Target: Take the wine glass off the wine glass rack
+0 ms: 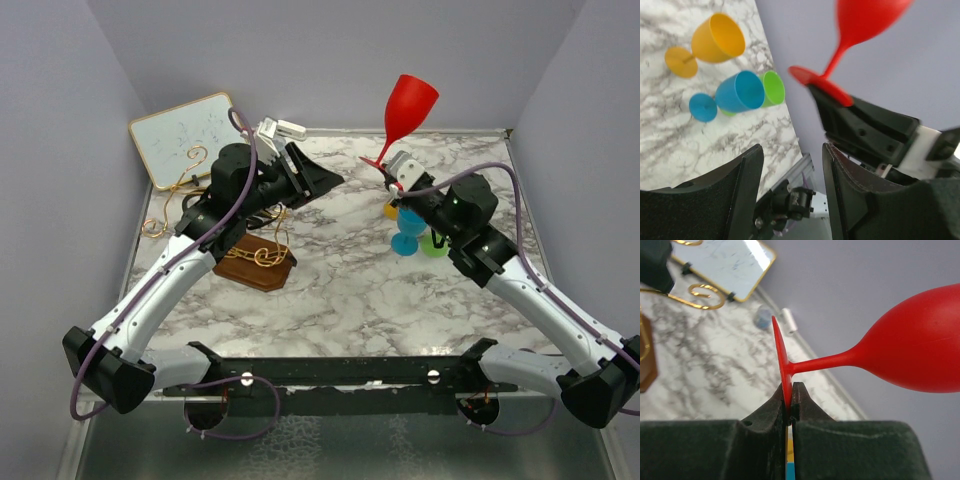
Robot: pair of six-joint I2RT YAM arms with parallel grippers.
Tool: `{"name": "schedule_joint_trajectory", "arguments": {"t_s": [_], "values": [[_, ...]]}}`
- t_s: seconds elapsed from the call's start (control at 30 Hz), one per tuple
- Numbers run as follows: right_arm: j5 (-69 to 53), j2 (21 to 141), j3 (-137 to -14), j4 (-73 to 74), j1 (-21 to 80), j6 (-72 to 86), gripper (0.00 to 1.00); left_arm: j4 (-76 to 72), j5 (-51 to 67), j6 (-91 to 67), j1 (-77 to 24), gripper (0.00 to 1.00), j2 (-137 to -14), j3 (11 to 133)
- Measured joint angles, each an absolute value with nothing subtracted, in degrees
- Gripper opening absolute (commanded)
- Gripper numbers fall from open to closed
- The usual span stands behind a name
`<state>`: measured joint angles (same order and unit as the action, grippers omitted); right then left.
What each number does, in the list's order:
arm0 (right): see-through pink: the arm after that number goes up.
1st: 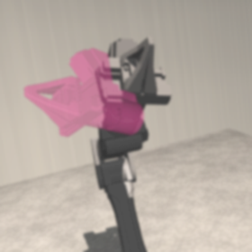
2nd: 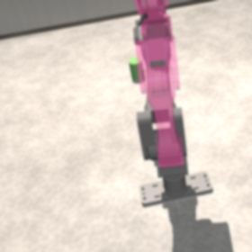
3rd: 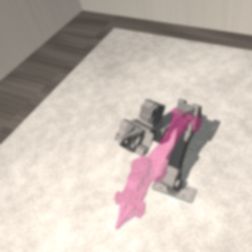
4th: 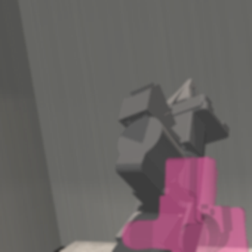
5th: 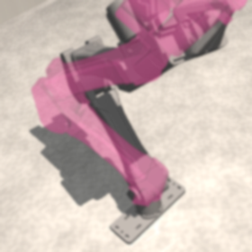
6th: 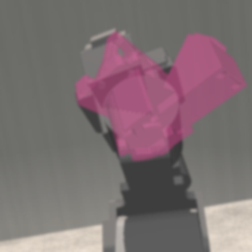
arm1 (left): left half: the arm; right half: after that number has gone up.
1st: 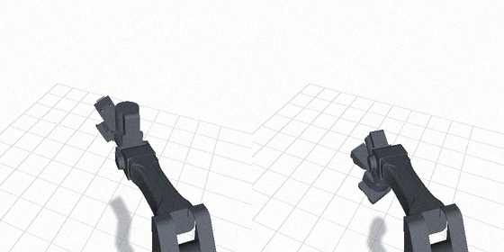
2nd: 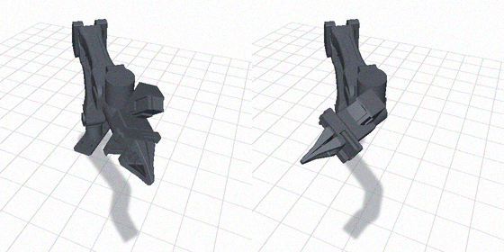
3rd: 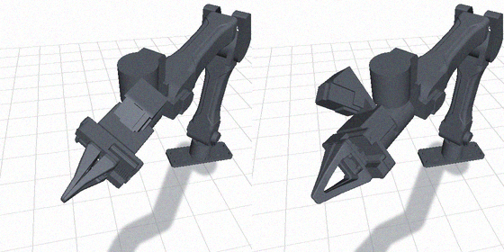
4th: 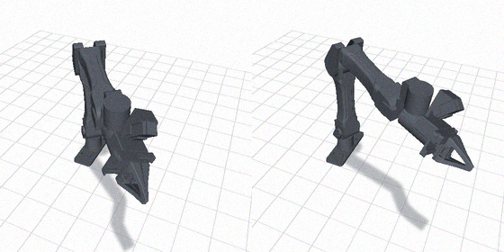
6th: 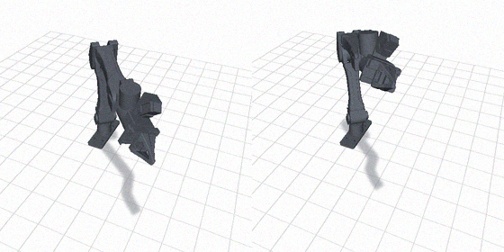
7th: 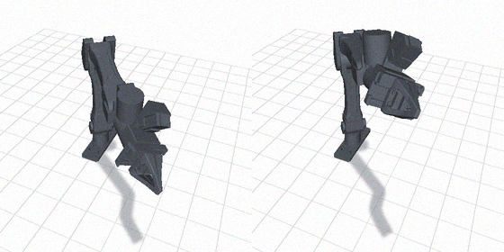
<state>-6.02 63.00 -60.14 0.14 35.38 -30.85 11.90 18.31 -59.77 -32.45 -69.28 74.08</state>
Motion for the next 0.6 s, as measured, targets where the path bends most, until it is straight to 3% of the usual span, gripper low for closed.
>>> {"name": "schedule_joint_trajectory", "arguments": {"t_s": [0.27,0.6], "values": [[-0.54,59.81,-54.50,-11.66,40.53,-41.76,0.01,9.45,21.69,-66.74,-32.45,0.53,-69.76,70.87],[4.01,59.83,-50.00,-15.20,44.80,-47.92,0.01,5.96,21.41,-71.61,-32.45,0.54,-67.79,68.18]]}}
